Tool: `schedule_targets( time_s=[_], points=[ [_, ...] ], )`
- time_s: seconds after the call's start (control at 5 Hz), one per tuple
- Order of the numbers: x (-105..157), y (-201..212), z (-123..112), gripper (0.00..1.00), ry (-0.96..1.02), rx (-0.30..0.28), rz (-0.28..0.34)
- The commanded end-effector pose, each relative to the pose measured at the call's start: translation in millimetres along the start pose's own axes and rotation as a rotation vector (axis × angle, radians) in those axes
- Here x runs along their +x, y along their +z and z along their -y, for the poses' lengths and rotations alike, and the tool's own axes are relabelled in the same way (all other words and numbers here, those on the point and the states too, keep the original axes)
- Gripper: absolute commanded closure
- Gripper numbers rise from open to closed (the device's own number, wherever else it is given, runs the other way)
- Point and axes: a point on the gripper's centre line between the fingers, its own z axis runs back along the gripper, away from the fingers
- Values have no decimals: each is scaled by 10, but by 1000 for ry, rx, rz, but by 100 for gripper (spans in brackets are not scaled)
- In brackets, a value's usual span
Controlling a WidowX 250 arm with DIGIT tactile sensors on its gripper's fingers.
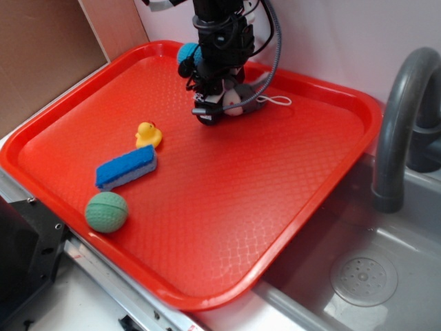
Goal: Grab the gray animal.
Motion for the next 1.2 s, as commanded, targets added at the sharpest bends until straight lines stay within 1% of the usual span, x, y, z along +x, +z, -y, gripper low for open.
schedule_targets(
  time_s=[0.0, 0.2, 0.4, 0.6, 0.8, 1.0],
  points=[
    [-119, 449, 261, 100, 445, -21, 95],
    [-312, 842, 375, 100, 697, -18, -19],
    [-341, 1102, 579, 100, 947, 9, -196],
    [-511, 1443, 900, 100, 1183, -95, -255],
    [-710, 1685, 1088, 100, 1428, -150, -214],
    [-773, 1692, 1084, 100, 1662, -245, -145]
  ],
)
